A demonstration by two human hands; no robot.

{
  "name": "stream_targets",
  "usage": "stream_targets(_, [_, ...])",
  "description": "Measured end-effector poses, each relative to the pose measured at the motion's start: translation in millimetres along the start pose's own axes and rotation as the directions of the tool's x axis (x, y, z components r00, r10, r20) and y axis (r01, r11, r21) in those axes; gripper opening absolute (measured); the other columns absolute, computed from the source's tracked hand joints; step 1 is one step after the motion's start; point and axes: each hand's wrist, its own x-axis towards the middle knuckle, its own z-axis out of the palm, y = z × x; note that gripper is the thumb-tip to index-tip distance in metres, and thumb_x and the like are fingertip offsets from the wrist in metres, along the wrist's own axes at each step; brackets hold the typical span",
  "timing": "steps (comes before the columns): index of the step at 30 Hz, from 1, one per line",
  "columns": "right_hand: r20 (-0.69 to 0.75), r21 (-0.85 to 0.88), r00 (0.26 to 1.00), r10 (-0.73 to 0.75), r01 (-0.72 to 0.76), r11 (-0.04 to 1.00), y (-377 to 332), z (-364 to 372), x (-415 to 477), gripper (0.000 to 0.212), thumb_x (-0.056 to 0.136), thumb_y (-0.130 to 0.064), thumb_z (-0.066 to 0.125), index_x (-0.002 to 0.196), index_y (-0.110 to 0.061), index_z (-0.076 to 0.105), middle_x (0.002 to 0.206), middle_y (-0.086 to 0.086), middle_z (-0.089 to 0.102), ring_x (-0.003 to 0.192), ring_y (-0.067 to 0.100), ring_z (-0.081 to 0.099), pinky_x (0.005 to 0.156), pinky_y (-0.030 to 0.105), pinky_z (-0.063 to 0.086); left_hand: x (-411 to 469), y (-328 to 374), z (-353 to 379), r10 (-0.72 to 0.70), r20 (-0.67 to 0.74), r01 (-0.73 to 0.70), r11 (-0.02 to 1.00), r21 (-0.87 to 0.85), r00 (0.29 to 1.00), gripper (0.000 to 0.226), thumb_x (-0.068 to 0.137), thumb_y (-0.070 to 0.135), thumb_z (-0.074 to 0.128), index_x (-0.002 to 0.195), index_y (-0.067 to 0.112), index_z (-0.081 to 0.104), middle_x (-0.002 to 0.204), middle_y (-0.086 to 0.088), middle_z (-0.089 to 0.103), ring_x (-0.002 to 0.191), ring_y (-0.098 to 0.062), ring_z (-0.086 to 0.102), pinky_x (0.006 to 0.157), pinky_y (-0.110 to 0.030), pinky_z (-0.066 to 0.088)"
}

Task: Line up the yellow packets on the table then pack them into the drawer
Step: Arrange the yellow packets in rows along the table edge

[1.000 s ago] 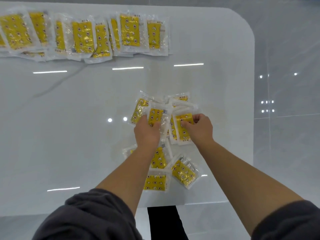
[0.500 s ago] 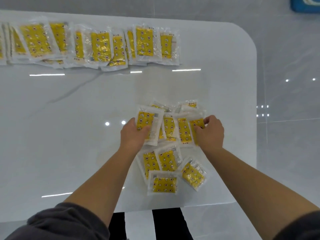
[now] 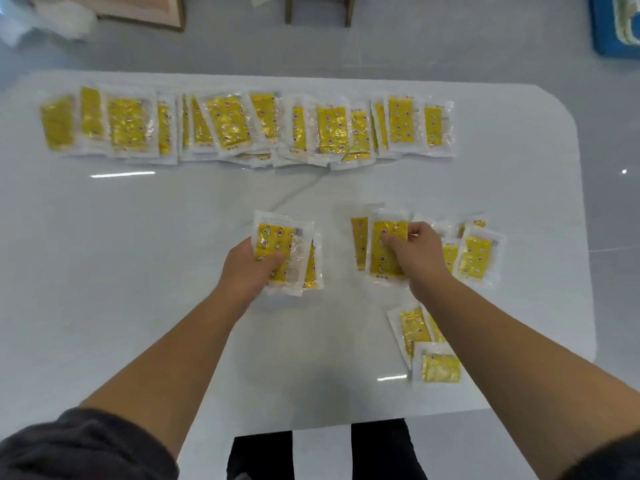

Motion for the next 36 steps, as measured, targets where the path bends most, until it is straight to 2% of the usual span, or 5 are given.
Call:
stream_targets(15, [0.310, 0.208, 0.950, -0.028, -0.039, 0.977, -106, 231, -9, 0.023, 0.085, -0.009, 0.071, 0.105, -0.014, 0.060, 0.092, 0.004, 0.069, 0.072, 0.016, 0.068, 0.065, 0.033, 0.058, 90, 4, -203, 0.024, -0.335, -0.079, 0.985, -0.151, 0.942, 0.017, 0.087, 0.015, 0.069, 0.102, 0.022, 0.065, 0.094, 0.004, 0.069, 0.090, -0.016, 0.067, 0.081, -0.032, 0.053])
stream_targets(23, [0.146, 0.238, 0.983, -0.108, 0.071, 0.969, -163, 323, 15, 0.038, 0.084, -0.012, 0.072, 0.119, -0.012, 0.058, 0.093, 0.004, 0.068, 0.071, 0.016, 0.065, 0.075, 0.041, 0.059, 201, 58, -264, 0.195, -0.245, -0.174, 0.979, 0.104, 0.950, 0.035, 0.083, 0.028, 0.069, 0.113, 0.010, 0.064, 0.109, -0.008, 0.067, 0.099, -0.023, 0.064, 0.082, -0.034, 0.051])
stream_targets(27, [-0.020, 0.023, 0.971, -0.237, 0.237, 0.971, -169, 340, 26, 0.030, 0.082, -0.014, 0.070, 0.109, -0.019, 0.055, 0.093, -0.001, 0.065, 0.078, 0.015, 0.065, 0.071, 0.034, 0.058, 229, 72, -259, 0.244, -0.212, -0.195, 0.953, 0.230, 0.946, 0.047, 0.079, 0.038, 0.065, 0.120, 0.014, 0.061, 0.115, -0.003, 0.065, 0.106, -0.022, 0.061, 0.090, -0.036, 0.050])
stream_targets(32, [-0.162, -0.098, 0.931, -0.327, 0.314, 0.944, -169, 335, 27, 0.032, 0.085, -0.010, 0.064, 0.111, -0.025, 0.051, 0.078, -0.013, 0.049, 0.062, 0.002, 0.049, 0.057, 0.023, 0.047, 231, 75, -261, 0.366, -0.345, -0.180, 0.866, 0.466, 0.864, 0.040, 0.084, 0.034, 0.062, 0.112, 0.006, 0.060, 0.121, -0.012, 0.052, 0.108, -0.028, 0.055, 0.087, -0.036, 0.046])
stream_targets(36, [-0.164, -0.066, 0.935, -0.314, 0.307, 0.949, -174, 320, 28, 0.046, 0.083, -0.018, 0.072, 0.121, -0.025, 0.049, 0.089, -0.012, 0.048, 0.072, 0.003, 0.051, 0.058, 0.019, 0.044, 231, 70, -284, 0.294, -0.406, -0.140, 0.919, 0.369, 0.865, 0.037, 0.087, 0.032, 0.061, 0.114, 0.008, 0.055, 0.106, -0.004, 0.057, 0.097, -0.024, 0.055, 0.077, -0.031, 0.041])
